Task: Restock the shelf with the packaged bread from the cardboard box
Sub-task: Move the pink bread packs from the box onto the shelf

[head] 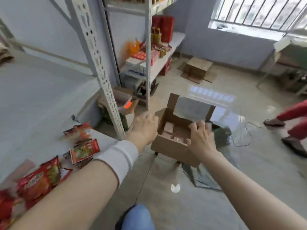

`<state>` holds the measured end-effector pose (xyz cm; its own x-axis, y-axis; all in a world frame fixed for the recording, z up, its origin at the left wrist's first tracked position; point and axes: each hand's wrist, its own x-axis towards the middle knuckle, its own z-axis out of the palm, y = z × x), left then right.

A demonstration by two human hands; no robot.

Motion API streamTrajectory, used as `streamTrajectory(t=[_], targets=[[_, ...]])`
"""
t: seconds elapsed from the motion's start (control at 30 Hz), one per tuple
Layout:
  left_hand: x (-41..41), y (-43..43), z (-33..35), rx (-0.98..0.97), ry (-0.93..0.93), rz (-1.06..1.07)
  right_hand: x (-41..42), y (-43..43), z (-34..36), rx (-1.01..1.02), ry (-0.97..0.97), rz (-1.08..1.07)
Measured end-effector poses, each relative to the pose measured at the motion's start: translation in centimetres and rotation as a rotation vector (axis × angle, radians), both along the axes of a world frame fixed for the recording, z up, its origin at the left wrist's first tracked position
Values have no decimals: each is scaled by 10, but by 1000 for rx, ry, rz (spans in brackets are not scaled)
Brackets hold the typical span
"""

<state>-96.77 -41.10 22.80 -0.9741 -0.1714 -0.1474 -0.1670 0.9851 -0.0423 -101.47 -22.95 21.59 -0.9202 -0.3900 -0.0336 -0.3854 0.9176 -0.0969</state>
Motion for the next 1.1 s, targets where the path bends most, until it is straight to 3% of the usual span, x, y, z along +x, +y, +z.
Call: streamTrajectory(t=[0.2, 0.33, 0.5, 0.67, 0.87, 1.0, 1.1], targets=[[-99, 59, -77, 64, -160, -80, -81, 67, -63, 77, -144, -182], [-180, 77, -142, 157, -246, -100, -149, 86, -113, -2, -257, -288], [-253, 87, -237, 289, -414, -4, -209, 92, -198, 31, -533, -359], [-299, 92, -349, 411, -492, 140, -252, 75, -315, -85, -761, -400], [-327, 94, -500, 584, -599, 584, -294, 45, -480, -158, -1156, -1011], [-337, 97, -550, 616, -581, 863, -299, 32, -536, -189, -1113, -1268], [-343, 96, -558, 562, -549, 879, -302, 29, -545, -154, -994, -1347]])
